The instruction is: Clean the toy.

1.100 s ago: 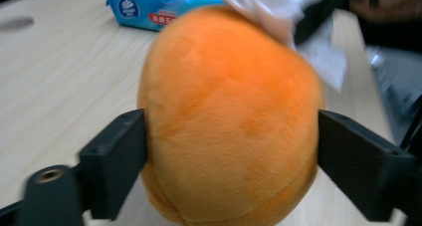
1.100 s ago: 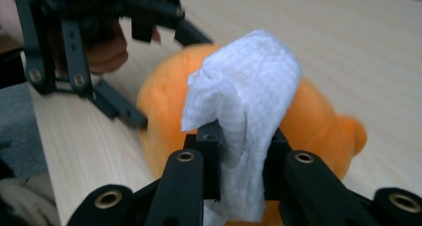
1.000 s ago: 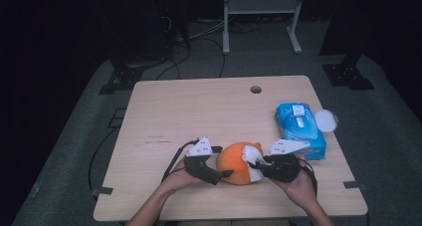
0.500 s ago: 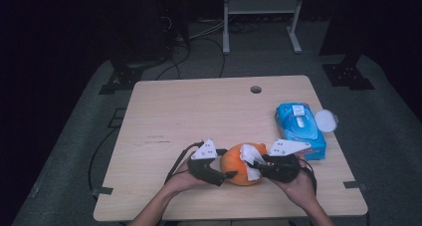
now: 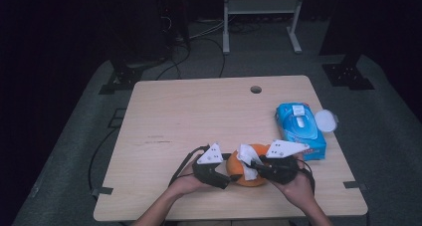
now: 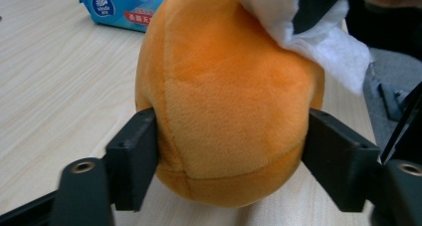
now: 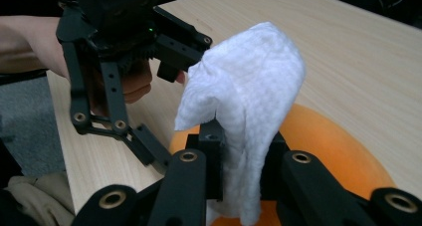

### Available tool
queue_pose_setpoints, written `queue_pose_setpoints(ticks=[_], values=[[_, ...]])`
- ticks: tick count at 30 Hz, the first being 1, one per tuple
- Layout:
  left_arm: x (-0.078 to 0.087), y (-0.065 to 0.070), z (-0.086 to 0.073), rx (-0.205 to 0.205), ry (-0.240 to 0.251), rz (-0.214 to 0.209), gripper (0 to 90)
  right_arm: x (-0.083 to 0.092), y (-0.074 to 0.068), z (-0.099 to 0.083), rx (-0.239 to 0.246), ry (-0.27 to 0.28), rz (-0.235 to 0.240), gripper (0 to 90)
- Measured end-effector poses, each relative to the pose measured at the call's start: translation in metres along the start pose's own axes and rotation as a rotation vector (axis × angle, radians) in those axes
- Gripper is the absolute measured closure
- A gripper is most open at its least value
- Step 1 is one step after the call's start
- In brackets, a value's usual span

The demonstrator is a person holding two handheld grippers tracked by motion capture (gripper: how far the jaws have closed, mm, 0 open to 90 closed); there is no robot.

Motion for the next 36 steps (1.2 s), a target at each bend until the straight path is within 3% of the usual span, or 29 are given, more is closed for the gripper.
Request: queue_pose_setpoints(ticks=[4, 6, 7, 9, 10, 12, 14, 16, 18, 19, 20, 23, 26, 27, 30, 31, 33, 36], values=[[-0.007, -0.004, -0.002, 0.059, -0.001, -0.013, 11.1, 0.002, 0.007, -0.006, -0.036, 0.0, -0.001, 78.9], [-0.008, -0.003, -0.002, 0.054, 0.009, -0.014, 13.5, 0.003, 0.007, -0.005, -0.035, 0.002, -0.005, 79.1], [-0.008, -0.002, -0.002, 0.04, 0.006, -0.01, 23.1, 0.003, 0.003, -0.003, -0.025, 0.001, -0.011, 79.4], [-0.007, 0.002, 0.001, 0.017, 0.008, 0.007, 26.1, 0.003, 0.0, -0.002, -0.019, 0.002, -0.008, 79.4], [-0.007, 0.004, 0.003, 0.01, 0.013, 0.006, 29.6, 0.0, -0.009, 0.002, 0.0, 0.005, 0.021, 79.4], [-0.007, 0.008, 0.006, -0.025, 0.002, 0.017, 30.1, -0.005, -0.015, 0.003, 0.016, -0.003, 0.038, 79.4], [-0.007, 0.01, 0.004, -0.047, -0.014, 0.026, 30.8, -0.015, -0.026, 0.002, 0.064, -0.044, 0.033, 79.3], [-0.007, 0.008, 0.002, -0.028, -0.01, 0.021, 31.3, -0.015, -0.026, 0.003, 0.081, -0.056, 0.006, 79.4], [-0.006, 0.005, 0.0, -0.011, -0.01, 0.015, 31.3, 0.001, -0.011, 0.004, 0.051, -0.029, -0.051, 79.3], [-0.006, 0.005, 0.0, -0.011, -0.01, 0.015, 31.2, 0.001, -0.011, 0.004, 0.051, -0.029, -0.051, 79.3], [-0.006, 0.004, -0.001, -0.008, -0.006, 0.013, 30.8, 0.014, 0.004, 0.001, 0.011, -0.025, -0.095, 79.2], [-0.009, 0.005, 0.002, -0.012, 0.018, 0.013, 20.8, 0.022, 0.019, -0.01, -0.049, -0.029, -0.088, 79.2], [-0.01, 0.005, 0.004, -0.013, 0.038, 0.016, 14.4, 0.02, 0.021, -0.015, -0.052, -0.038, -0.077, 79.2], [-0.011, 0.006, 0.004, -0.013, 0.039, 0.018, 14.4, 0.019, 0.02, -0.014, -0.047, -0.038, -0.072, 79.1], [-0.008, 0.008, 0.004, -0.033, 0.041, 0.033, 27.7, 0.019, 0.014, -0.009, -0.023, -0.032, -0.083, 79.3], [-0.007, 0.011, 0.007, -0.061, 0.041, 0.046, 28.5, 0.016, 0.003, -0.003, 0.0, -0.028, -0.062, 79.4], [-0.008, 0.015, 0.009, -0.076, 0.04, 0.051, 28.9, 0.013, -0.004, -0.001, 0.011, -0.028, -0.041, 79.3], [-0.008, 0.02, 0.01, -0.113, 0.023, 0.067, 29.7, -0.011, -0.029, 0.004, 0.085, -0.077, 0.006, 79.3]])
Point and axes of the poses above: each handheld gripper's, and its own axes: x roughly backward along the jaws, z roughly out of its top, y roughly to its right, the point moved 3 cm from there along -x, roughly forward along the jaws, and after that the axes turned 7 degrees about -y, right-handed, at the moved point
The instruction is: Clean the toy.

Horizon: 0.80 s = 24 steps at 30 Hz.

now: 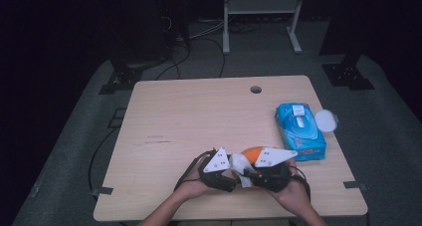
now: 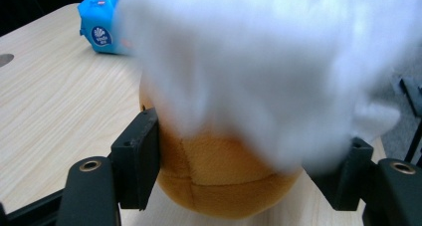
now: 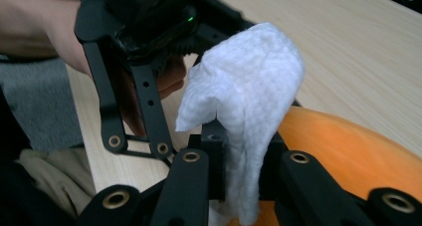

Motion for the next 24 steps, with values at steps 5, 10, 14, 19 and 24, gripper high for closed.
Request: queue_pose_setpoints(ticks=[5, 10, 14, 19, 24], values=[[0.001, -0.003, -0.004, 0.018, 0.002, -0.016, 29.4, 0.007, 0.01, 0.001, -0.023, 0.015, -0.055, 79.4], [0.0, -0.004, -0.005, 0.025, 0.004, -0.03, 22.0, 0.027, 0.03, -0.005, -0.075, 0.027, -0.128, 79.3], [0.001, -0.005, 0.001, 0.088, 0.074, -0.083, 15.3, 0.028, 0.034, -0.012, -0.113, 0.02, -0.091, 79.4], [0.002, -0.001, 0.001, 0.044, 0.047, -0.056, 27.1, 0.015, 0.015, -0.001, -0.054, -0.007, -0.076, 79.7], [0.001, 0.005, 0.001, -0.01, 0.038, -0.055, 28.8, -0.008, -0.005, 0.005, -0.004, -0.044, -0.033, 79.7]])
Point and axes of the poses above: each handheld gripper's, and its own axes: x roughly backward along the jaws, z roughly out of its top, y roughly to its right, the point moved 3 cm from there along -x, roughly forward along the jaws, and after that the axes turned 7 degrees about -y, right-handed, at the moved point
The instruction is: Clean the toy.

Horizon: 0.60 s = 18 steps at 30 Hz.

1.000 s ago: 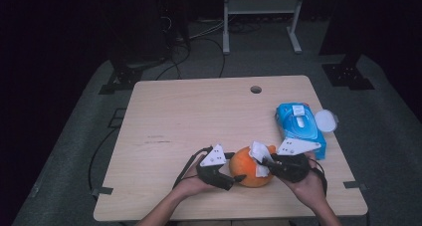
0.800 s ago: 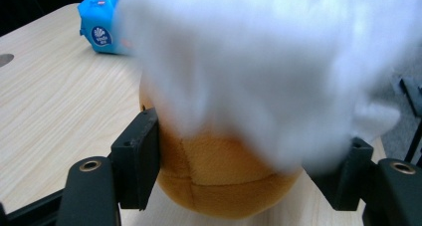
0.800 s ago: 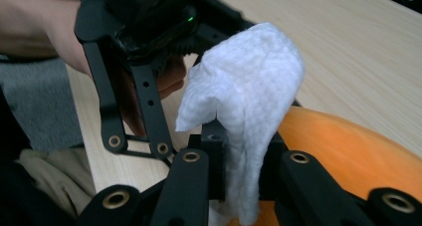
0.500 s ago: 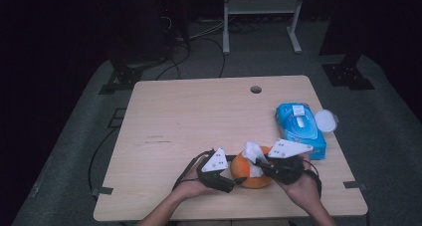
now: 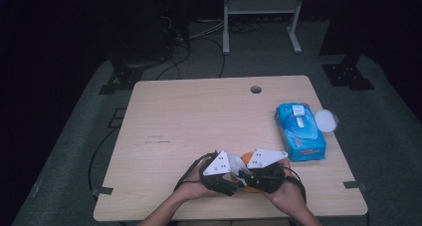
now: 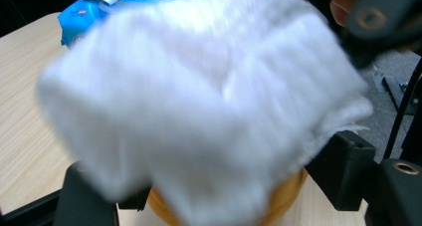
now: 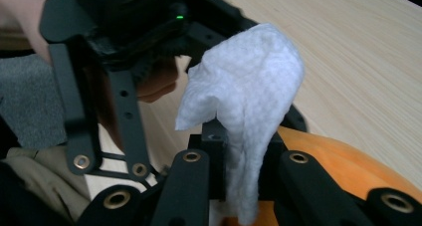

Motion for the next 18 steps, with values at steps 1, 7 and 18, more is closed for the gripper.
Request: queue_pose_setpoints(ticks=[1, 7, 18], values=[[0.0, 0.0, 0.0, 0.0, 0.0, 0.0, 29.1, 0.001, 0.003, 0.0, -0.012, 0.007, -0.004, 79.8], [0.001, -0.004, -0.005, 0.009, -0.009, -0.001, 28.8, 0.026, 0.03, -0.009, -0.077, 0.039, -0.077, 79.7], [-0.001, -0.003, 0.0, 0.01, -0.002, -0.01, 23.6, 0.026, 0.028, -0.013, -0.101, 0.054, -0.039, 79.5]])
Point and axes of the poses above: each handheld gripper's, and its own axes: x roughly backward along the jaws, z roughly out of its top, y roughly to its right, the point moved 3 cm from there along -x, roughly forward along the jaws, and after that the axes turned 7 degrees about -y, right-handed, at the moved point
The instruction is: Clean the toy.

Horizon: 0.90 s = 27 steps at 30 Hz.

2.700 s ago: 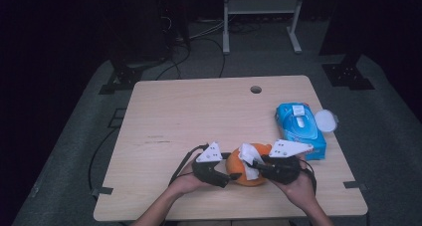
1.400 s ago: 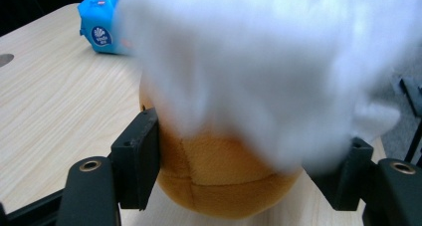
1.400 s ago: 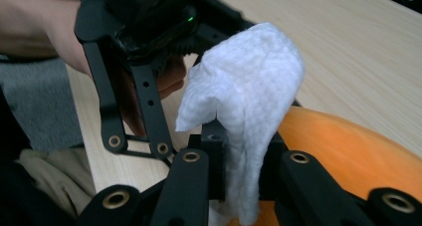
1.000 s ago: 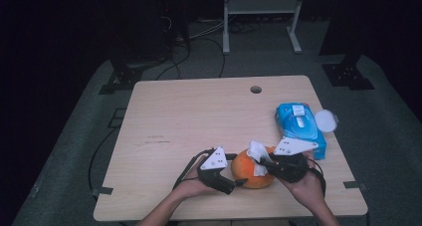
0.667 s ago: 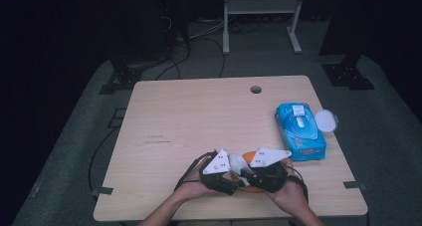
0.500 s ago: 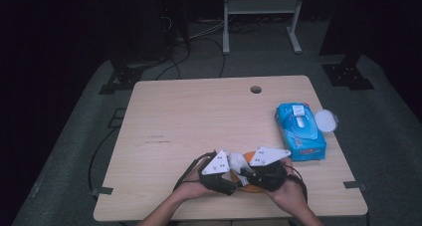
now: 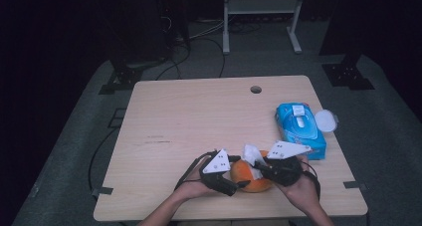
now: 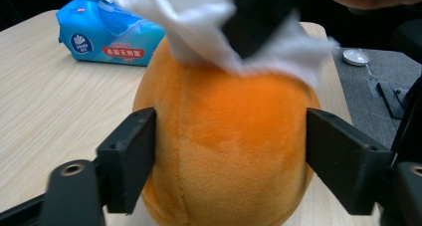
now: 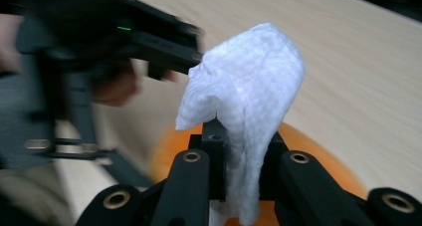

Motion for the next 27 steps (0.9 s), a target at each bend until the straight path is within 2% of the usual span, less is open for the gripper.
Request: queue_pose_setpoints(ticks=[1, 2, 4, 6, 7, 8, 9, 10, 11, 12, 13, 15, 17, 18, 19, 20, 21, 22, 23, 25, 27], values=[[0.001, -0.001, -0.001, -0.011, -0.011, 0.005, 25.6, -0.003, -0.003, 0.001, 0.011, -0.002, 0.019, 79.5], [0.002, -0.001, -0.001, -0.017, -0.011, 0.007, 27.4, -0.004, -0.004, 0.002, 0.03, -0.011, 0.014, 79.5], [0.004, -0.004, -0.003, -0.018, -0.017, 0.01, 29.1, -0.001, 0.001, 0.003, 0.018, -0.006, 0.011, 79.4], [0.005, -0.008, -0.007, -0.006, -0.016, 0.01, 29.6, 0.008, 0.02, -0.004, -0.028, 0.001, -0.033, 79.3], [0.006, -0.011, -0.009, 0.008, -0.011, 0.006, 29.6, 0.008, 0.02, -0.004, -0.028, 0.001, -0.033, 79.3], [0.006, -0.013, -0.011, 0.019, -0.008, 0.003, 29.2, 0.01, 0.028, -0.008, -0.055, 0.004, -0.026, 79.3], [0.006, -0.013, -0.01, 0.029, -0.003, 0.0, 25.8, 0.012, 0.042, -0.018, -0.12, 0.011, 0.012, 79.1], [0.006, -0.013, -0.01, 0.029, -0.003, 0.0, 22.0, 0.012, 0.042, -0.018, -0.12, 0.011, 0.012, 79.1], [0.005, -0.013, -0.007, 0.038, 0.003, -0.003, 22.0, 0.012, 0.045, -0.021, -0.139, 0.016, 0.024, 79.1], [0.004, -0.012, -0.006, 0.042, 0.003, -0.005, 17.3, 0.013, 0.047, -0.022, -0.151, 0.02, 0.031, 79.2], [0.004, -0.012, -0.004, 0.051, 0.013, -0.006, 11.4, 0.012, 0.046, -0.022, -0.154, 0.027, 0.042, 79.3], [0.001, -0.011, -0.002, 0.065, 0.024, -0.017, 10.5, 0.011, 0.042, -0.021, -0.152, 0.029, 0.052, 79.3], [-0.002, -0.01, -0.003, 0.072, 0.01, -0.039, 7.9, 0.003, 0.023, -0.015, -0.105, 0.027, 0.097, 79.3], [-0.002, -0.01, -0.003, 0.072, 0.01, -0.039, 7.5, 0.003, 0.023, -0.015, -0.105, 0.027, 0.097, 79.3], [-0.003, -0.008, -0.004, 0.078, 0.009, -0.044, 7.5, -0.001, 0.011, -0.009, -0.063, 0.016, 0.105, 79.3], [-0.003, -0.008, -0.004, 0.078, 0.009, -0.044, 8.4, -0.001, 0.011, -0.009, -0.063, 0.016, 0.105, 79.3], [-0.001, -0.007, -0.003, 0.059, -0.002, -0.042, 14.0, -0.004, 0.002, -0.005, -0.039, 0.008, 0.123, 79.3], [-0.001, -0.007, -0.003, 0.059, -0.002, -0.042, 20.5, -0.004, 0.002, -0.005, -0.039, 0.008, 0.123, 79.3], [0.001, -0.006, -0.002, 0.032, -0.008, -0.022, 20.5, -0.005, 0.0, -0.004, -0.03, 0.003, 0.119, 79.3], [0.006, -0.005, 0.002, -0.01, -0.003, 0.007, 31.6, -0.005, -0.003, -0.002, -0.005, 0.007, 0.088, 79.3], [0.012, -0.007, 0.004, -0.047, 0.004, 0.032, 35.0, 0.0, -0.003, 0.002, 0.001, 0.032, 0.072, 79.2]])
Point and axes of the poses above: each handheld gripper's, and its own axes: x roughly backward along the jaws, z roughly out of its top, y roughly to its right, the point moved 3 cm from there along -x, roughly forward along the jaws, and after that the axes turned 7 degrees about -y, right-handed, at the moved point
